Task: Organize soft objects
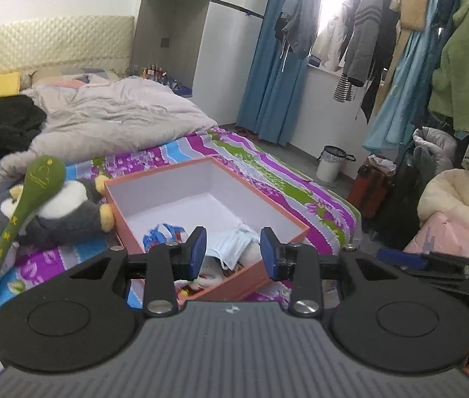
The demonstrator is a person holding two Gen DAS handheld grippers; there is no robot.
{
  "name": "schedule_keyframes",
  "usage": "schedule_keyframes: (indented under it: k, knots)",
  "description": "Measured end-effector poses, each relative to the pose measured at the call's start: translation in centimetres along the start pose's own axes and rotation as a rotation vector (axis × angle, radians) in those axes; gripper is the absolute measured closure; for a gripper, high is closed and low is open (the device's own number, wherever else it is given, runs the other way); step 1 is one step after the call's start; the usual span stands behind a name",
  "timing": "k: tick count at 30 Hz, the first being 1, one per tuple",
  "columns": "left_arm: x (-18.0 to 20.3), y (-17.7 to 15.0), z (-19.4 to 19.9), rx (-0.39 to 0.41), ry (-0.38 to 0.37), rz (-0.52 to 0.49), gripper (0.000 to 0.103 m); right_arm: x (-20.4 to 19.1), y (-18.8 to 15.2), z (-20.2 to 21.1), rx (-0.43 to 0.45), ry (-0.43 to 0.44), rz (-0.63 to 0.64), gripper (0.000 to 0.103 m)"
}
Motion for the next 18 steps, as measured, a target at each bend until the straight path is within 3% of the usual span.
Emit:
schedule_keyframes:
  k: [7, 18]
  knots:
    - [-0.7, -2.5, 2.3, -0.027, -0.01, 0.062, 0.062, -0.8, -1.9, 0.9, -0.007, -0.007, 0.008, 0.053]
    - [-1.9, -4.8, 3.9, -0.041, 0.075, 0.052, 0.062, -2.1, -3.0, 0.6, -0.035, -0.014, 0.041, 0.053]
Point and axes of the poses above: each gripper's, at about its wrist camera, not at the fingertips, and z roughly against the way its jaws point, x to its right, y to its top, the point moved 2 cm from there along -z, roughly the way its jaws point, and after that the axes turned 15 degrees about y, right-handed, at the moved point
